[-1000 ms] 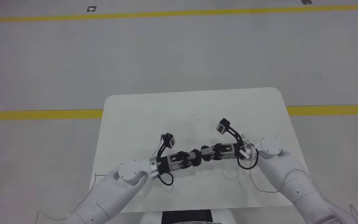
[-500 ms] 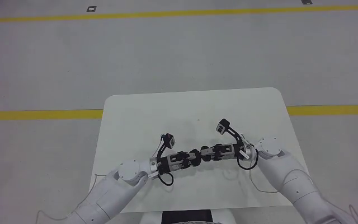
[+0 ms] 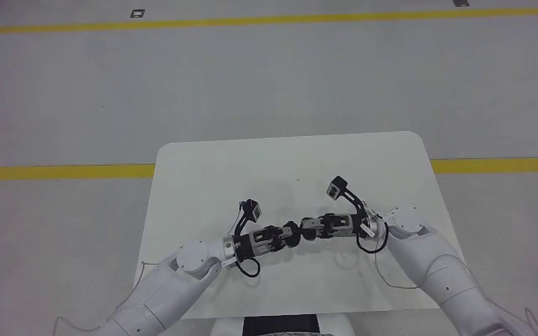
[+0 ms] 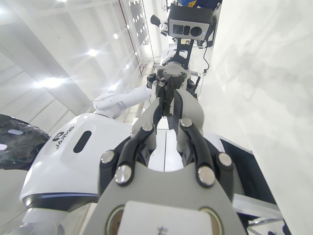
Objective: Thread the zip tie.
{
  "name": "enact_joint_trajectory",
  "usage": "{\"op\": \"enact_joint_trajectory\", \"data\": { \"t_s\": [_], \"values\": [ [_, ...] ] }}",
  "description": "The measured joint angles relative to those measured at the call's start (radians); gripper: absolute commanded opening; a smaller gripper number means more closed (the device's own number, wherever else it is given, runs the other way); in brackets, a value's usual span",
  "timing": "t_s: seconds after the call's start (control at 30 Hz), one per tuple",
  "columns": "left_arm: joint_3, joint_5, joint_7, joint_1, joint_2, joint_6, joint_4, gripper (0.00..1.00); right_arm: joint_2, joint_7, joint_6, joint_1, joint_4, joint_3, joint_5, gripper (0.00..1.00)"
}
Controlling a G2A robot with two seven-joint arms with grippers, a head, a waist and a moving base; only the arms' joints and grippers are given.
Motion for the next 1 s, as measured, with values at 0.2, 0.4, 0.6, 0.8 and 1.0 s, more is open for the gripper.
{"op": "enact_joint_trajectory", "data": {
  "t_s": [0.2, 0.4, 0.6, 0.8, 1.0],
  "values": [
    [-0.015, 0.023, -0.002, -0.001, 0.003, -0.036, 0.001, 0.0, 0.016, -0.028, -0.004, -0.02, -0.006, 0.067, 0.0, 1.0],
    [-0.08, 0.164, -0.02, 0.016, 0.009, -0.036, -0.081, 0.0, 0.042, -0.082, -0.01, -0.077, -0.05, 0.175, 0.002, 1.0],
    [-0.098, 0.259, -0.016, 0.034, 0.009, -0.036, -0.112, 0.0, 0.047, -0.09, -0.006, -0.09, -0.065, 0.197, -0.011, 1.0],
    [-0.097, 0.273, -0.005, 0.027, 0.011, -0.034, -0.112, 0.0, 0.047, -0.09, -0.006, -0.09, -0.065, 0.197, -0.011, 1.0],
    [-0.095, 0.614, 0.068, 0.03, 0.023, -0.036, -0.157, 0.0, 0.047, -0.09, -0.006, -0.09, -0.065, 0.197, -0.011, 1.0]
  ]
}}
